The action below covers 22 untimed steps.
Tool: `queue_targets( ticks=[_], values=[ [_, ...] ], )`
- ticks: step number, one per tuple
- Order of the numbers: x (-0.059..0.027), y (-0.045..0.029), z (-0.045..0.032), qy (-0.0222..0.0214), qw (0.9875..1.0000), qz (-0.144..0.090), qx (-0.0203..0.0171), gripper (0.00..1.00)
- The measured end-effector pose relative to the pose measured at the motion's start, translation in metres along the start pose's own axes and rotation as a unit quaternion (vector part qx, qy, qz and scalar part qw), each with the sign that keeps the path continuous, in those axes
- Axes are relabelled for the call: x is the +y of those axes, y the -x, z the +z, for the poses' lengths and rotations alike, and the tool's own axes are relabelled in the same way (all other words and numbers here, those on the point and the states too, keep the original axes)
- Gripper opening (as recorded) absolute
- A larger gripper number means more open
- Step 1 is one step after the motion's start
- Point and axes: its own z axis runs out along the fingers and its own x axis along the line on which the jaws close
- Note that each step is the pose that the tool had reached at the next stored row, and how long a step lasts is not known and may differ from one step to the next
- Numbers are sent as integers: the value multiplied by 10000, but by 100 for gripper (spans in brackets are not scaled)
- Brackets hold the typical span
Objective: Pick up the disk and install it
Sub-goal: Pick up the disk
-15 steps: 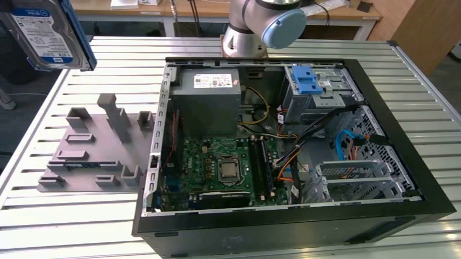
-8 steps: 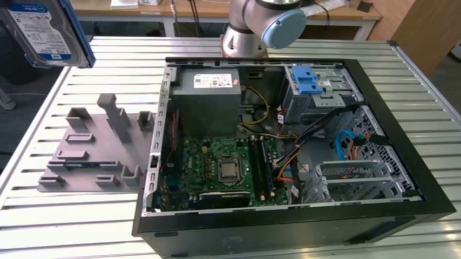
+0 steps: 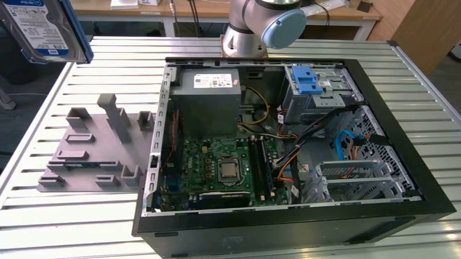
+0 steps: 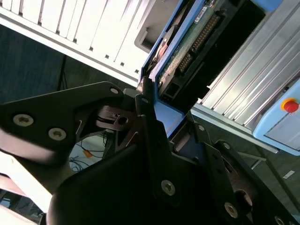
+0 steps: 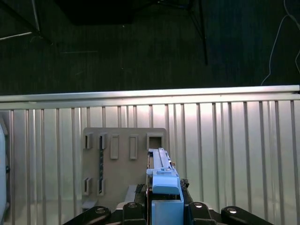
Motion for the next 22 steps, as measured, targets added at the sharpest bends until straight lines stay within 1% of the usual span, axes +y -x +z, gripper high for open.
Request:
queue_targets(
  ticks=[13, 16, 20, 22],
  values=[
    [3, -1, -151, 1, 10000, 0, 0, 36],
    [4, -1, -201, 0, 10000, 0, 0, 36],
    [7, -2, -294, 0, 10000, 0, 0, 36],
    [7, -7, -315, 0, 10000, -1, 0, 36]
  ],
)
